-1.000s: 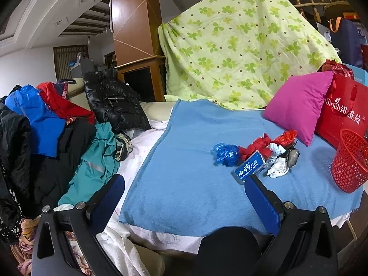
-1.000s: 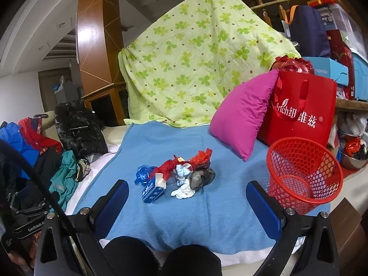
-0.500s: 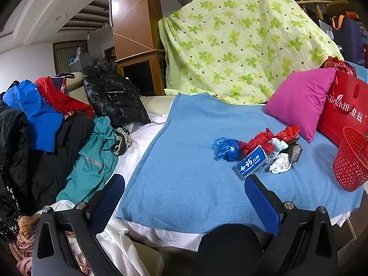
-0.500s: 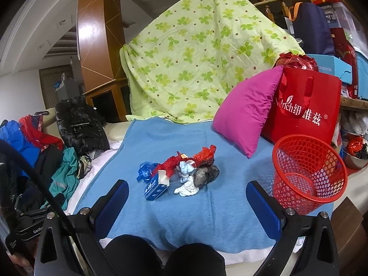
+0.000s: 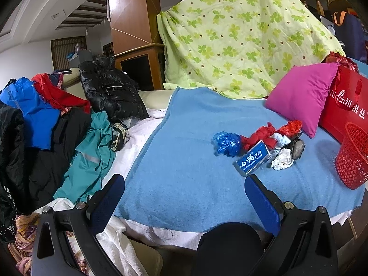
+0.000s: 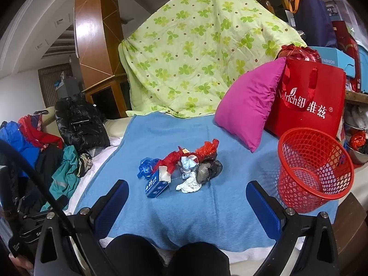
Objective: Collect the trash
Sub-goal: 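Move both tools toward the trash pile on the blue blanket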
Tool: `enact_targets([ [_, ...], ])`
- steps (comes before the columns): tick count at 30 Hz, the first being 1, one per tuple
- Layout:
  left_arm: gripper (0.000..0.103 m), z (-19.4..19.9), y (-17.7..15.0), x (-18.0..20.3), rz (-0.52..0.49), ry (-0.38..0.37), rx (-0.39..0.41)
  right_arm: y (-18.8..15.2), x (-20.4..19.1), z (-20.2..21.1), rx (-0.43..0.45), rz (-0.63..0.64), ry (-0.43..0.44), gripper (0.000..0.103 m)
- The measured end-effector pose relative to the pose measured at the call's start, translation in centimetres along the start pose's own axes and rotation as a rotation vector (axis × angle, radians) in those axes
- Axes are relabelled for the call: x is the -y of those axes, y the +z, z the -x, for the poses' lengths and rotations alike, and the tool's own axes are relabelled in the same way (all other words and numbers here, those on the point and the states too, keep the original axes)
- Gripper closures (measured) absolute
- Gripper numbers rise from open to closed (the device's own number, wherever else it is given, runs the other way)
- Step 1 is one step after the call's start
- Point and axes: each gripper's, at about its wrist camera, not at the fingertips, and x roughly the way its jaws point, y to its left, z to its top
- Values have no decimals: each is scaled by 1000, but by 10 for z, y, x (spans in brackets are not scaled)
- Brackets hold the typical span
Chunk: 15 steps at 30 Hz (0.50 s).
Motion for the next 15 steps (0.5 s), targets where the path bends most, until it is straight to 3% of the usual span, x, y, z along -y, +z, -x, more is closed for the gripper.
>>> enact_targets([
  [15, 0, -41, 3, 6, -1, 16, -78, -6, 13, -43, -112, -19, 1, 0],
])
